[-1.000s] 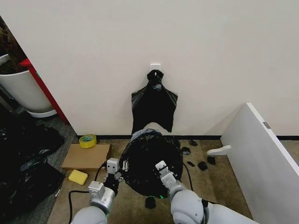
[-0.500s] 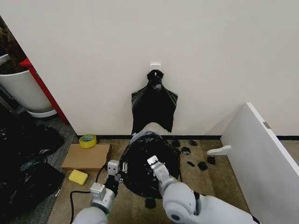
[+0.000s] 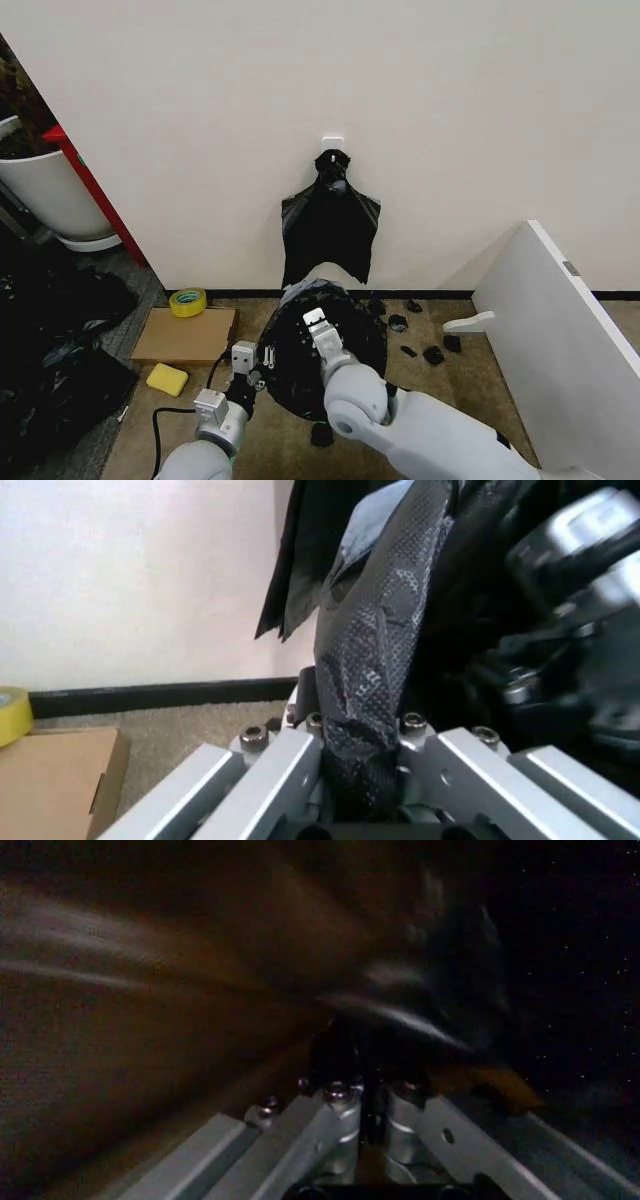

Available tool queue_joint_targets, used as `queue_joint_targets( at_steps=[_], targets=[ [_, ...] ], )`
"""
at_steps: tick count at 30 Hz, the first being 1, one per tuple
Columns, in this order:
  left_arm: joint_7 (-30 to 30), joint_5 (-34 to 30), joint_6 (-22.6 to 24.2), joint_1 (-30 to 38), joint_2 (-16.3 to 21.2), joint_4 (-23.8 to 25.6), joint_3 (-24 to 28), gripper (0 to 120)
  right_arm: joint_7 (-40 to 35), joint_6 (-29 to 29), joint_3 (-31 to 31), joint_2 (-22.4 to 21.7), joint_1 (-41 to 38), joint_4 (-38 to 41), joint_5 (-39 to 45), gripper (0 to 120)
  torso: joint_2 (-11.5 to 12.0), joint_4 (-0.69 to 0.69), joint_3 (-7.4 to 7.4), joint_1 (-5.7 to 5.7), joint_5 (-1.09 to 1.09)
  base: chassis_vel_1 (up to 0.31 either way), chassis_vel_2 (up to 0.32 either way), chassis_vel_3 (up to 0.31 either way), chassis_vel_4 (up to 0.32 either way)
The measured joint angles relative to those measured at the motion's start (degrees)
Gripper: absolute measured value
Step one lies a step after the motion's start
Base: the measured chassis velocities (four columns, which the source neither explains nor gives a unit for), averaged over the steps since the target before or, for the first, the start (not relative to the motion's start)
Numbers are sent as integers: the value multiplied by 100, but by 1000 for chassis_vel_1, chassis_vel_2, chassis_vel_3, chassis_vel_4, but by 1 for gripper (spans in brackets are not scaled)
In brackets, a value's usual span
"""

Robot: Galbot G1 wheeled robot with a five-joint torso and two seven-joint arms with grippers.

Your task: Place the garbage bag over the trash bin.

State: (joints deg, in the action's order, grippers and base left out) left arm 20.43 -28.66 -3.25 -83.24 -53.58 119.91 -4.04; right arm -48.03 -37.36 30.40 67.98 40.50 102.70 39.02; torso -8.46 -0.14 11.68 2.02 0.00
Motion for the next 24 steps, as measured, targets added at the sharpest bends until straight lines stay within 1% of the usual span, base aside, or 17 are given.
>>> queue_joint_targets(
  at_steps=[7, 10, 14, 18, 21, 24],
  targets=[
    [4, 1, 9, -19, 43, 40, -34, 0, 13, 27, 30, 15, 45, -239, -346, 0, 0, 0, 0, 0, 1, 0, 0, 0, 0],
    [6, 0, 9, -16, 48, 37, -54, 0, 35, 71, 33, -65, 77, -151, -440, 0, 0, 0, 0, 0, 0, 0, 0, 0, 0],
    [9, -2, 9, 7, 51, -11, -76, 0, 119, 153, 97, -267, 181, 266, -461, 0, 0, -1, 0, 0, 0, 0, 0, 0, 0],
    [10, -3, 9, 9, 41, -32, -57, 0, 326, 353, 126, -299, 241, 318, -526, 0, 0, -1, -1, -1, 1, 0, 0, 0, 0],
    [10, -2, 9, -13, 34, -30, -26, 0, 426, 478, 126, -233, 229, 54, -809, 0, 0, 0, -1, -1, 0, 0, 0, 0, 0],
    [9, 7, 10, -26, 44, -29, -33, 0, 388, 458, 117, -214, 166, -167, -1011, 0, 0, 0, -1, -1, 0, 0, 0, 0, 0]
  ],
)
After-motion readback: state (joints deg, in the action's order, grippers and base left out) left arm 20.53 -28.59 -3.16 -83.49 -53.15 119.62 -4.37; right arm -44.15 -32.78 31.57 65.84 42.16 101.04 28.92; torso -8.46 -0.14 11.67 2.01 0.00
